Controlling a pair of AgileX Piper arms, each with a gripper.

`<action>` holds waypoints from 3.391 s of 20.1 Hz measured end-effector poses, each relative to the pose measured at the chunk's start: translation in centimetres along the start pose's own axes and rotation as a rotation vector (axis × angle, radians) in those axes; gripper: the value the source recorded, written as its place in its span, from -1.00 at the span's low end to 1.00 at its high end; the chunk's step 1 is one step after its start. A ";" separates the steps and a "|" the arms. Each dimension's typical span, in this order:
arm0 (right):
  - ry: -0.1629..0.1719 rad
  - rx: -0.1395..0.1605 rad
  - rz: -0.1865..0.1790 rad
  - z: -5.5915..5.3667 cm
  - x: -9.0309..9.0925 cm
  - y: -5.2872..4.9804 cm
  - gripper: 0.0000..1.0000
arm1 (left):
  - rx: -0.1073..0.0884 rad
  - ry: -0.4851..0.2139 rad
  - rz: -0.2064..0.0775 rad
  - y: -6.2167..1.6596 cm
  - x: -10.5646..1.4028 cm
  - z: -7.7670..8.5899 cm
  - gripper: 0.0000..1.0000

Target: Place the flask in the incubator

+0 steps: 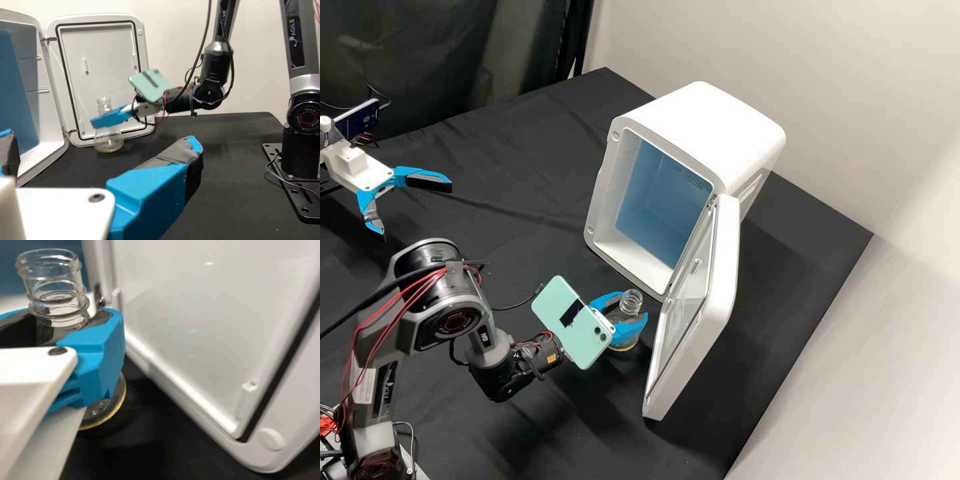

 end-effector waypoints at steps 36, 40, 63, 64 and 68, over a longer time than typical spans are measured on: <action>0.250 0.212 0.278 -4.9 -4.5 8.4 -1.00 | 0.000 -0.025 0.002 0.03 0.0 0.5 1.00; 0.315 0.221 0.261 -6.5 -5.0 8.1 -1.00 | 0.000 -0.025 0.002 0.03 0.0 0.5 1.00; 0.383 0.218 0.172 -8.6 -4.5 6.0 -1.00 | 0.000 -0.008 0.005 0.08 0.0 0.2 1.00; 0.376 0.221 0.173 -8.5 -4.4 5.9 -1.00 | 0.000 -0.008 0.005 0.08 0.0 0.2 1.00; 0.358 0.203 0.160 -8.7 -3.5 4.9 -1.00 | 0.000 -0.006 0.006 0.08 0.0 0.2 1.00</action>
